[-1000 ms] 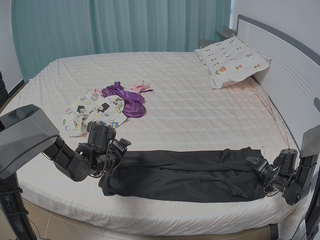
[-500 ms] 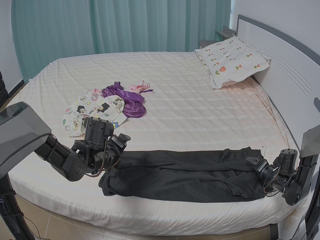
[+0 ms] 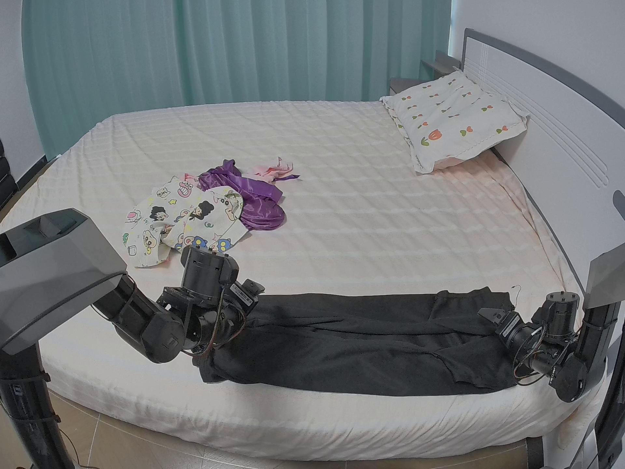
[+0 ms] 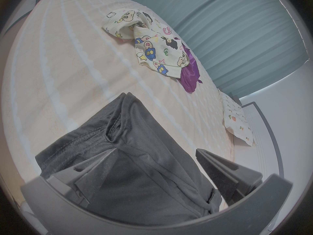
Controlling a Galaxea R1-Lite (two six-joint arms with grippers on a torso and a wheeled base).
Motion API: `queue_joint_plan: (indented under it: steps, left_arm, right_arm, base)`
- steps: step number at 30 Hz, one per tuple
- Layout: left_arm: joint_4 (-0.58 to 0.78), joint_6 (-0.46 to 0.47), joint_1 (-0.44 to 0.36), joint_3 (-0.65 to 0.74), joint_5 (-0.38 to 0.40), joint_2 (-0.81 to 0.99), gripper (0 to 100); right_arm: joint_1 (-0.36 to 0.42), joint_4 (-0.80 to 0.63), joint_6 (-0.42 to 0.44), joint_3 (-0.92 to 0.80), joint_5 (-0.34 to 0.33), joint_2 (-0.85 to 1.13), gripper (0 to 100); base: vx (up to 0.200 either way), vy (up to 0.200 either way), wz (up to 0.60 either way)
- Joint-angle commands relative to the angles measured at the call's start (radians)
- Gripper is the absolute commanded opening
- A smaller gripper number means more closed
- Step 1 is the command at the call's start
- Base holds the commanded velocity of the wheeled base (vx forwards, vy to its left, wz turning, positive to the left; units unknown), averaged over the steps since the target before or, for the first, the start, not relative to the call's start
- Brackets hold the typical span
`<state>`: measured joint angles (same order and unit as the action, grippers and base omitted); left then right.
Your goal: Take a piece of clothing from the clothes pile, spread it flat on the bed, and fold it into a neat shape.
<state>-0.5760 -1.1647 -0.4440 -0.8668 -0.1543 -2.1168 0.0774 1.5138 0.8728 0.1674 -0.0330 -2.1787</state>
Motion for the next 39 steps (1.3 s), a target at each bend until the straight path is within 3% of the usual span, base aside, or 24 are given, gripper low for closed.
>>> queue_joint_plan:
  steps: [1, 10, 19, 20, 28, 39]
  left_arm:
    - [-0.001, 0.003, 0.002, 0.005, -0.002, -0.022, 100]
    - [-0.004, 0.023, 0.011, -0.003, -0.008, -0.057, 100]
    - [-0.010, 0.057, 0.030, -0.024, -0.064, -0.091, 100]
    - [-0.012, 0.057, 0.033, -0.024, -0.064, -0.091, 0]
    - [-0.012, 0.066, 0.051, -0.024, -0.107, -0.080, 0]
    - [-0.018, 0.077, 0.064, -0.029, -0.110, -0.061, 0]
  right_arm:
    - [0.001, 0.000, 0.000, 0.001, -0.001, -0.006, 100]
    - [0.002, 0.000, 0.000, 0.001, -0.001, -0.006, 100]
    - [0.022, 0.002, 0.000, 0.004, 0.007, -0.006, 100]
    - [0.024, 0.002, 0.000, 0.006, 0.007, -0.006, 100]
    - [0.022, 0.002, 0.000, 0.027, 0.007, -0.006, 100]
    - [0.012, 0.000, 0.000, 0.069, 0.007, -0.030, 100]
  base:
    - [0.000, 0.000, 0.00]
    - [0.000, 0.000, 0.00]
    - [0.000, 0.000, 0.00]
    - [0.000, 0.000, 0.00]
    - [0.000, 0.000, 0.00]
    - [0.000, 0.000, 0.00]
